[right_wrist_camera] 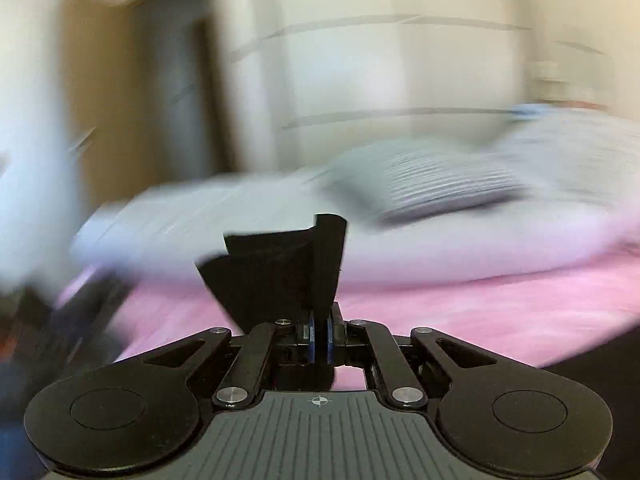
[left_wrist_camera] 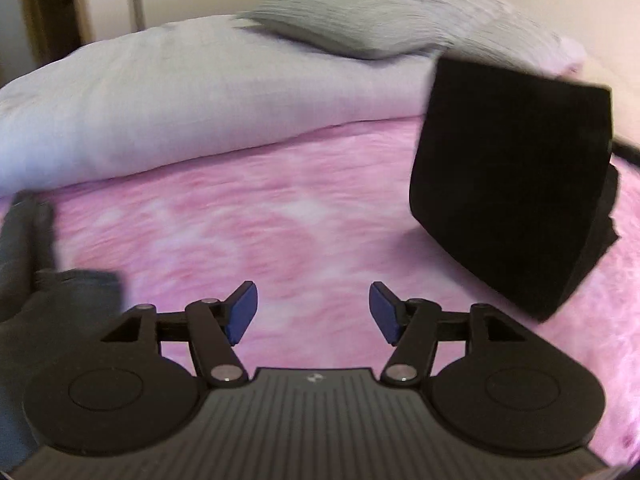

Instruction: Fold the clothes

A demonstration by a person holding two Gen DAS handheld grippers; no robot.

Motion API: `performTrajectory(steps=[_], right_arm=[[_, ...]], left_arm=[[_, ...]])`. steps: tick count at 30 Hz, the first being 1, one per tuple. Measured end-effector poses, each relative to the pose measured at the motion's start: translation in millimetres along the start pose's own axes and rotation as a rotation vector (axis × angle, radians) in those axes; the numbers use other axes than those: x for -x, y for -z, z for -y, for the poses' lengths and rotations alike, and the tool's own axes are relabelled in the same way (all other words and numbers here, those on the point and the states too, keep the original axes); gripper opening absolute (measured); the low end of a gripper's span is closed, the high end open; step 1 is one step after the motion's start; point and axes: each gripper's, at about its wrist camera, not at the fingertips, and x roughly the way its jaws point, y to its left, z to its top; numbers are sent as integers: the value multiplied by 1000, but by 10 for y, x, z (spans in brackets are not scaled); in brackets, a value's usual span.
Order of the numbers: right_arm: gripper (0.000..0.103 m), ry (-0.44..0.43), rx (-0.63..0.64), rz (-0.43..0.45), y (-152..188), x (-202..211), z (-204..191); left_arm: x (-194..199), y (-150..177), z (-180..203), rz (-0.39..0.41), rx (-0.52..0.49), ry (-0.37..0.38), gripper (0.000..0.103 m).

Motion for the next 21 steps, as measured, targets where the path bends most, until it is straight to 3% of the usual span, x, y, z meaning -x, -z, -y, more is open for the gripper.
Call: performTrajectory(steps=[2, 4, 11, 14, 16, 21], right_arm=[[4, 106, -127, 12, 24, 111, 789], [4, 165, -280, -39, 273, 87, 1505], [4, 149, -594, -246, 1129, -120, 3014], [5, 82, -684, -275, 1174, -140, 3235], [5, 48, -663, -307, 1130, -151, 3292], [5, -12, -593, -381, 1074, -48, 3410]], left_arm=[[-189, -66, 446, -4, -37, 40, 58], [-441, -105, 909, -19, -58, 73, 58], [-1246, -77, 2371, -107, -179, 109, 58], [-1491, -81, 2814, -140, -257, 83, 58], [-1581, -127, 2994, -143, -309, 48, 58], [-1741, -263, 3055, -169, -373, -30, 60]])
